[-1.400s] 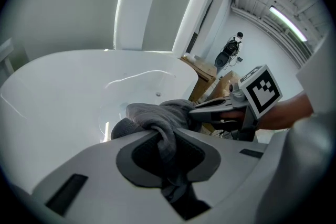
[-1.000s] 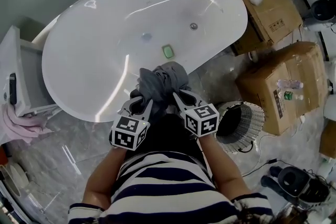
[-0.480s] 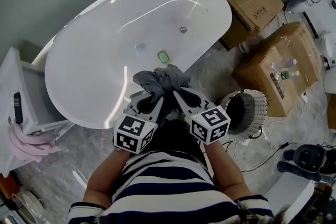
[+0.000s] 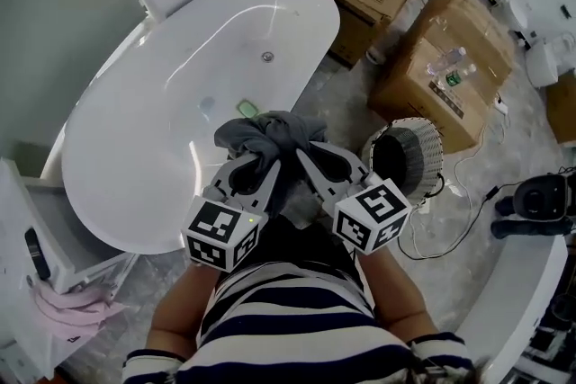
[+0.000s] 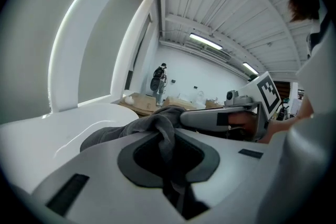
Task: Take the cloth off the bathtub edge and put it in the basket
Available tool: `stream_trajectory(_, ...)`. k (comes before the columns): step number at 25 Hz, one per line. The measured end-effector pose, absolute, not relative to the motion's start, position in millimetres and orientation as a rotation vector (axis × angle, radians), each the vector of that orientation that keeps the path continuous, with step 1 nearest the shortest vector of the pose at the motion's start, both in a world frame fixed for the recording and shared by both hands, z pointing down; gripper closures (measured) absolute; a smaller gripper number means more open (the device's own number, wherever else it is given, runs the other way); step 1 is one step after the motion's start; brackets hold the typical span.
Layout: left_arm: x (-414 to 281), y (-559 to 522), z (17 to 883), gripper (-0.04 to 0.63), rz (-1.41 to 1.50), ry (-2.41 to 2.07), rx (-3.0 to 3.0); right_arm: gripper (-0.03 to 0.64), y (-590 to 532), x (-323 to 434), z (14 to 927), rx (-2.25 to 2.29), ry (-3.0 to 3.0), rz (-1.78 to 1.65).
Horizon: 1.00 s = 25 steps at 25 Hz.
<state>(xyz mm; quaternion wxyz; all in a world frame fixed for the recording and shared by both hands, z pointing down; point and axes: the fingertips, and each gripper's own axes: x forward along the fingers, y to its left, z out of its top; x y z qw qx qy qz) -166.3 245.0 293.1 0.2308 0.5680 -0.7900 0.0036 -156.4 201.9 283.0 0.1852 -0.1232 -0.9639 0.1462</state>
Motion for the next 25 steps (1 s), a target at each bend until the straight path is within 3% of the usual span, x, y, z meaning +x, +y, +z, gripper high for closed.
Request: stream_trajectory(25,-75.7,16.3,210.8,0.546,0.061,-1.922,2.085,0.560,-10.1,-52.5,197.9,0.181,-2.956,0.390)
